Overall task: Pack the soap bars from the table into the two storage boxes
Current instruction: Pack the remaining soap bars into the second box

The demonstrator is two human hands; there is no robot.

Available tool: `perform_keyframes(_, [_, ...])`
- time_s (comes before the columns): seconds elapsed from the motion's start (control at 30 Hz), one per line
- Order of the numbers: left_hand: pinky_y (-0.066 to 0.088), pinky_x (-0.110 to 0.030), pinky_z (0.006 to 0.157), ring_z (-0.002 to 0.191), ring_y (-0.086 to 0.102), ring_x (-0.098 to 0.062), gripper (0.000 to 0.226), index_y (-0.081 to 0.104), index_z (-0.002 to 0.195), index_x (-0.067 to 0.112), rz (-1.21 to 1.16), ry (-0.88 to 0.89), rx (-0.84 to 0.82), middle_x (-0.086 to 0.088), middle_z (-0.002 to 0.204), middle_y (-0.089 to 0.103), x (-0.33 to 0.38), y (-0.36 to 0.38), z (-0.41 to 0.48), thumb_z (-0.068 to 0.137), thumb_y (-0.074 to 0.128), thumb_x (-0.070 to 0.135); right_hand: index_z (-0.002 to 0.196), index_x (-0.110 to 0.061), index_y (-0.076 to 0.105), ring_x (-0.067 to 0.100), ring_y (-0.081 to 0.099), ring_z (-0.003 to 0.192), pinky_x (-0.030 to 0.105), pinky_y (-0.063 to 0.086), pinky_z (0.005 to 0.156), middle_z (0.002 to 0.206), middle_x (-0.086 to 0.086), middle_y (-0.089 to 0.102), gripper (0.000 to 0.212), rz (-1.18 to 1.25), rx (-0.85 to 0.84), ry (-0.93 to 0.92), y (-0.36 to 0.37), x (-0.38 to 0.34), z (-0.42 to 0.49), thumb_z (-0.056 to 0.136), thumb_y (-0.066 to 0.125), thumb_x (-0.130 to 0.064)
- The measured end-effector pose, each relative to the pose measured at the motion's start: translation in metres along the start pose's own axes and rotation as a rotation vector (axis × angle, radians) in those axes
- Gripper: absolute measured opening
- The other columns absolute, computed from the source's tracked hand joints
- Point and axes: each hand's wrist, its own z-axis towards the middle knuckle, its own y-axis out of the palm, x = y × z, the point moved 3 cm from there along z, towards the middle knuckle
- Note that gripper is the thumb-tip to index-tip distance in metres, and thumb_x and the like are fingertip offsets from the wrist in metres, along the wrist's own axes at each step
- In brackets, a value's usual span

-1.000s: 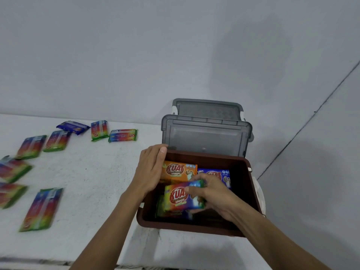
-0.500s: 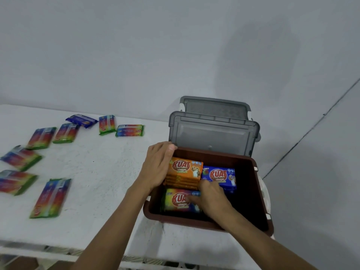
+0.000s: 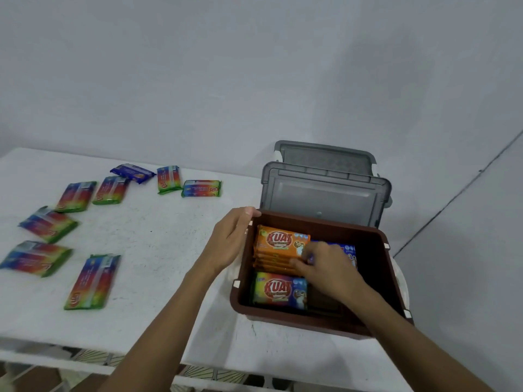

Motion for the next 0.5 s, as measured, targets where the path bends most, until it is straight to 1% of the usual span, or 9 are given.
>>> perform_keyframes(0.07, [0.045,-0.019,0.092,0.11,0.057,0.002,0.039,0.061,0.111,0.037,0.029,-0.034,0.035,0.018,0.117,0.062,-0.016,-0.016,-0.008,0.098,0.03,0.057,0.095,-0.017,0.066,0.011,0.062,0.074,0.025,0.05,0.065,0.086,-0.003,0.068,0.028,0.067,0.118,-0.049,-0.017,-0.018,0.005,0.093,0.059,-0.044])
perform_keyframes(0.17, [0.047,-0.02,0.089,0.101,0.06,0.008,0.032,0.062,0.104,0.041,0.073,-0.125,0.069,0.025,0.108,0.063,-0.041,-0.052,-0.026,0.098,0.034,0.055,0.09,-0.018,0.066,0.007,0.059,0.066,0.025,0.046,0.058,0.069,-0.01,0.062,0.025,0.147,0.184,-0.118,-0.031,-0.053,0.021,0.094,0.059,-0.042])
perform_keyframes(0.23, [0.045,-0.02,0.087,0.1,0.06,0.006,0.035,0.064,0.104,0.036,0.113,-0.18,0.101,0.023,0.106,0.064,-0.055,-0.08,-0.038,0.097,0.034,0.053,0.091,-0.019,0.066,0.009,0.06,0.072,0.026,0.046,0.06,0.073,-0.009,0.063,0.024,0.184,0.167,-0.132,-0.033,-0.079,0.035,0.094,0.058,-0.041])
perform_keyframes(0.3, [0.042,-0.023,0.086,0.103,0.059,-0.003,0.046,0.066,0.107,0.029,0.183,-0.26,0.13,0.016,0.106,0.064,-0.067,-0.11,-0.048,0.095,0.031,0.057,0.094,-0.019,0.067,0.012,0.064,0.075,0.029,0.052,0.066,0.08,-0.006,0.067,0.024,0.231,0.152,-0.161,-0.029,-0.106,0.051,0.094,0.058,-0.041])
perform_keyframes(0.33, [0.041,-0.027,0.086,0.104,0.059,-0.011,0.054,0.067,0.107,0.024,0.242,-0.314,0.143,0.01,0.106,0.063,-0.076,-0.125,-0.052,0.094,0.028,0.06,0.095,-0.02,0.066,0.012,0.065,0.074,0.031,0.056,0.068,0.082,-0.005,0.068,0.024,0.25,0.145,-0.179,-0.026,-0.12,0.06,0.094,0.058,-0.042])
perform_keyframes(0.4, [0.043,-0.037,0.089,0.104,0.058,-0.025,0.079,0.066,0.104,0.016,0.45,-0.434,0.179,-0.003,0.108,0.063,-0.09,-0.157,-0.057,0.087,0.016,0.075,0.097,-0.022,0.066,0.013,0.065,0.075,0.034,0.058,0.07,0.087,-0.004,0.068,0.025,0.25,0.124,-0.204,-0.017,-0.147,0.078,0.094,0.057,-0.045])
perform_keyframes(0.43, [0.044,-0.043,0.092,0.106,0.056,-0.03,0.087,0.065,0.105,0.016,0.549,-0.511,0.177,-0.008,0.114,0.062,-0.094,-0.17,-0.06,0.083,0.01,0.08,0.099,-0.022,0.066,0.013,0.065,0.078,0.033,0.058,0.071,0.089,-0.004,0.068,0.026,0.234,0.112,-0.212,-0.011,-0.16,0.089,0.094,0.057,-0.046])
perform_keyframes(0.47, [0.041,-0.049,0.098,0.115,0.052,-0.033,0.086,0.063,0.109,0.021,0.624,-0.602,0.168,-0.01,0.125,0.057,-0.101,-0.182,-0.061,0.082,0.009,0.082,0.1,-0.022,0.066,0.014,0.064,0.081,0.033,0.056,0.072,0.093,-0.003,0.068,0.027,0.21,0.102,-0.222,-0.004,-0.171,0.1,0.094,0.057,-0.046])
perform_keyframes(0.5, [0.034,-0.054,0.104,0.126,0.043,-0.035,0.082,0.061,0.119,0.026,0.663,-0.696,0.145,-0.011,0.137,0.049,-0.11,-0.192,-0.063,0.084,0.01,0.08,0.101,-0.021,0.066,0.015,0.064,0.083,0.032,0.055,0.074,0.097,-0.002,0.069,0.027,0.182,0.094,-0.234,0.004,-0.181,0.113,0.094,0.056,-0.046])
